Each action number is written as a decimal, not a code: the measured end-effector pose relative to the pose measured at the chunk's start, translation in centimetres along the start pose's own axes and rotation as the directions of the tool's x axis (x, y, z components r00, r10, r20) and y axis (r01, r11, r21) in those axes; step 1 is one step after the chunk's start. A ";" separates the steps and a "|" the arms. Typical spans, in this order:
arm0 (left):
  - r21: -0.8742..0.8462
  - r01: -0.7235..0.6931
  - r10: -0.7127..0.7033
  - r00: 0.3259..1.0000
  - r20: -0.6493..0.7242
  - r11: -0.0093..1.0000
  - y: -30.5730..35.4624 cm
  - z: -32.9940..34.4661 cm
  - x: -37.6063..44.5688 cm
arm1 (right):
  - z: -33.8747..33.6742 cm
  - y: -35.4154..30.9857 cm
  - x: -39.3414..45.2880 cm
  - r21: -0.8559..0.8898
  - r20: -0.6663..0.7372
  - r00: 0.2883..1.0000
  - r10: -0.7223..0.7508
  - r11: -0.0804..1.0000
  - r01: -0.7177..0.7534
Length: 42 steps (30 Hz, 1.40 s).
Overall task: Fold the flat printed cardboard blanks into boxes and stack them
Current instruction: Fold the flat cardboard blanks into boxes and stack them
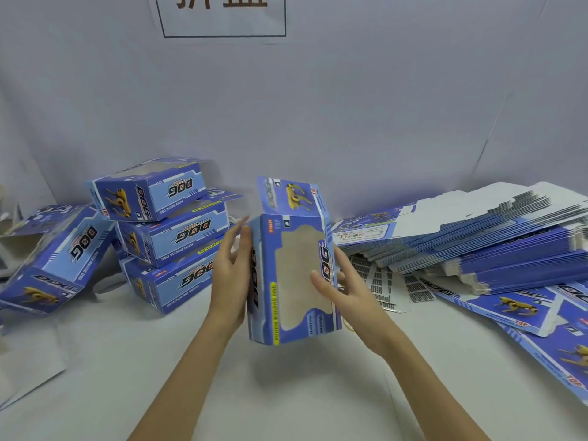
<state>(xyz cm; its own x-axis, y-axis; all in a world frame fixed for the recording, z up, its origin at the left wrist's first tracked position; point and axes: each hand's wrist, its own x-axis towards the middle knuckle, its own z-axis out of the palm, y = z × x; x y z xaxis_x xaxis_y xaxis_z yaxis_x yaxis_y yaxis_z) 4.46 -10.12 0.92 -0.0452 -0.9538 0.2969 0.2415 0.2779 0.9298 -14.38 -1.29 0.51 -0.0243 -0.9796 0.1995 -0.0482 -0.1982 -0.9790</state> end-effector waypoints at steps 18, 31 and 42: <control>-0.153 0.255 -0.237 0.963 0.130 0.955 -0.7 -0.6 0.9 | -2.3 0.6 0.6 -0.005 0.050 0.996 0.068 0.998 -0.068; 0.004 0.431 -0.431 0.902 0.017 0.902 -2.6 -2.7 1.2 | 7.5 -5.2 6.6 0.471 -0.414 0.910 0.026 0.862 0.189; 0.033 0.447 -0.447 0.895 -0.007 0.894 -3.0 -2.6 1.4 | 13.4 -9.5 15.5 -0.611 0.122 0.983 -0.136 0.771 0.182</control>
<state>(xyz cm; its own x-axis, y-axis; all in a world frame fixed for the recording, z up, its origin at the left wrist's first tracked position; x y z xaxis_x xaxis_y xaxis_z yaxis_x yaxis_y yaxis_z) 6.21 -12.56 -2.06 -0.1411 -0.9784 -0.1513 0.1633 -0.1737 0.9712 -0.90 -15.01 12.30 0.1041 -0.9401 0.3246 -0.6513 -0.3111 -0.6921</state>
